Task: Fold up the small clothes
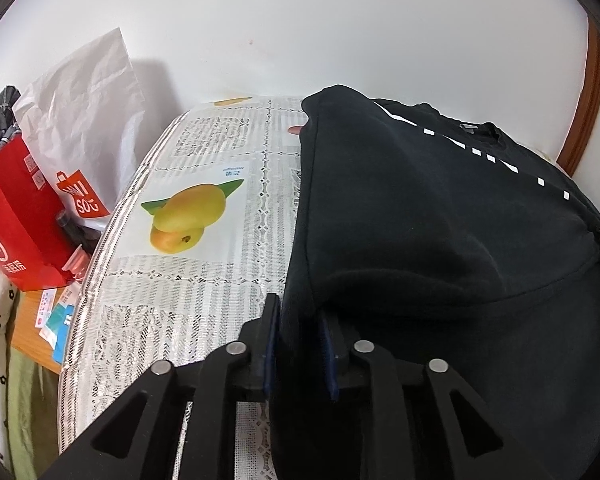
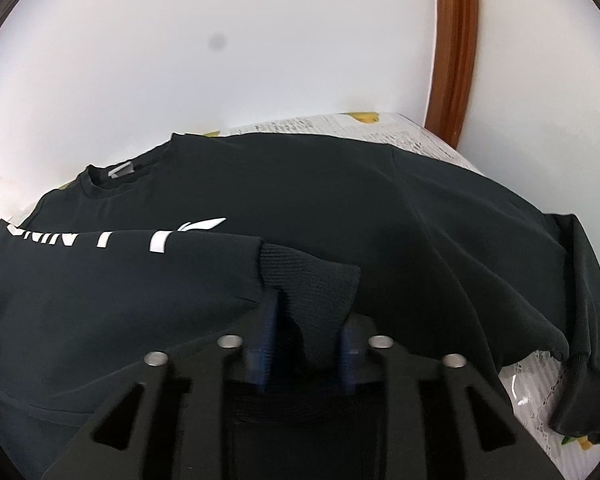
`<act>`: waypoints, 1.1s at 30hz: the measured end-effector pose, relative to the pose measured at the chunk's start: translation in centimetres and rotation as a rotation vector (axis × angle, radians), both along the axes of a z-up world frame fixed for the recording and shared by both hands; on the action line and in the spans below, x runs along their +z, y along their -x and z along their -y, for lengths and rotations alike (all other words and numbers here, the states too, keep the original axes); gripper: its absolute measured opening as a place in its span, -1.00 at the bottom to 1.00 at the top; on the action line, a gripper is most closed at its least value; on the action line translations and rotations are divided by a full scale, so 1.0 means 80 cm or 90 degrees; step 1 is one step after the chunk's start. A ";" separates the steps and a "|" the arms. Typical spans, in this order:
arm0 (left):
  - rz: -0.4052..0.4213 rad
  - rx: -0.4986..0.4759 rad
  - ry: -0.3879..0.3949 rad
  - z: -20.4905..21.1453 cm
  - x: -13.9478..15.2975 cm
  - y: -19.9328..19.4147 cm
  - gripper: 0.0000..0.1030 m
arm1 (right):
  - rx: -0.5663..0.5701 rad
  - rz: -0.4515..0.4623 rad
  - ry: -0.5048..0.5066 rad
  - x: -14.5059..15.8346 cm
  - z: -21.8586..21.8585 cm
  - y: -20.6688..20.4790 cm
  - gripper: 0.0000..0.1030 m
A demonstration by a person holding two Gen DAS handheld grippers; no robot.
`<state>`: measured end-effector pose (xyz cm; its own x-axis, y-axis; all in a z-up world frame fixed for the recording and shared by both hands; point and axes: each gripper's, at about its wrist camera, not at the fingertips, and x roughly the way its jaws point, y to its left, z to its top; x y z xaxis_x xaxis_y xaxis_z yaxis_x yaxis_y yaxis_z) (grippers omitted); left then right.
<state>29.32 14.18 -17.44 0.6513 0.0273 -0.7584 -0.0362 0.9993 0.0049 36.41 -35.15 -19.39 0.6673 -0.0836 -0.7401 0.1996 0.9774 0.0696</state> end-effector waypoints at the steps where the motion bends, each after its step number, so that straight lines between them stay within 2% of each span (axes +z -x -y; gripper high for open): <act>1: 0.001 0.004 -0.006 0.001 0.000 0.001 -0.46 | -0.003 0.001 -0.006 0.000 0.003 0.001 -0.19; 3: 0.008 0.011 -0.018 0.003 0.003 0.004 -0.23 | -0.011 0.003 -0.015 0.000 0.007 0.002 -0.08; 5: 0.017 0.011 -0.013 0.004 0.007 0.007 -0.13 | -0.013 0.009 -0.024 0.001 0.009 0.004 -0.08; 8: 0.028 0.000 -0.008 0.012 0.011 0.011 0.14 | -0.025 0.018 -0.019 0.005 0.007 0.009 -0.08; 12: 0.045 -0.013 -0.038 0.025 0.015 0.016 0.16 | -0.005 0.035 -0.008 0.011 -0.003 0.014 -0.08; 17: 0.064 -0.013 -0.035 0.027 0.020 0.020 0.16 | 0.013 0.040 -0.007 0.012 -0.012 0.014 -0.08; 22: 0.086 -0.008 -0.040 0.029 0.026 0.026 0.16 | 0.005 0.010 -0.006 0.004 -0.013 0.006 -0.09; 27: 0.074 -0.011 -0.007 0.026 0.027 0.023 0.16 | 0.005 0.008 -0.010 0.002 -0.010 0.003 -0.09; 28: 0.078 -0.011 0.003 0.024 0.028 0.024 0.18 | 0.006 0.011 -0.007 0.003 -0.011 0.003 -0.09; 30: 0.091 -0.006 0.016 0.021 0.033 0.026 0.42 | 0.004 0.018 0.005 0.005 -0.011 0.005 -0.09; 33: 0.109 -0.002 0.019 0.018 0.039 0.032 0.47 | -0.010 0.045 0.030 0.016 -0.012 0.012 -0.07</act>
